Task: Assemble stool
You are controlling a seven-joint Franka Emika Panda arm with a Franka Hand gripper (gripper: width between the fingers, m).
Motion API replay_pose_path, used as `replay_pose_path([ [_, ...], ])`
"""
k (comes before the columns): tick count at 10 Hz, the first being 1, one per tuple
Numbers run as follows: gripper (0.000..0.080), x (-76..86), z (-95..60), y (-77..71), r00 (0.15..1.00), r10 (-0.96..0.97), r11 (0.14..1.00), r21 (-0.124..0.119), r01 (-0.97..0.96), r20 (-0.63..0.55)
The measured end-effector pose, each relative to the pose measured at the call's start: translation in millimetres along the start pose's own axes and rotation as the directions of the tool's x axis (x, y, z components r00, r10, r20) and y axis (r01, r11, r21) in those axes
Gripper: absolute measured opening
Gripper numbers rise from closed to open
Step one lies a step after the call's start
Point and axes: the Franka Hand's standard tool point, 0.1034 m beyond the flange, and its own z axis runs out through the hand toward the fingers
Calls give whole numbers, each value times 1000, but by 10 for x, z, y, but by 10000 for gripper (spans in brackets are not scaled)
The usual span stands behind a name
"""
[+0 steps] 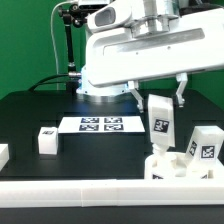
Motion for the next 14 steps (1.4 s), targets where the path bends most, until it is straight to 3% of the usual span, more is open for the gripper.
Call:
replay_pose_path([
  [2,328,154,37,-59,999,-24,1000,12,25,-26],
  [14,328,8,218,-19,999,-45,999,4,45,1],
])
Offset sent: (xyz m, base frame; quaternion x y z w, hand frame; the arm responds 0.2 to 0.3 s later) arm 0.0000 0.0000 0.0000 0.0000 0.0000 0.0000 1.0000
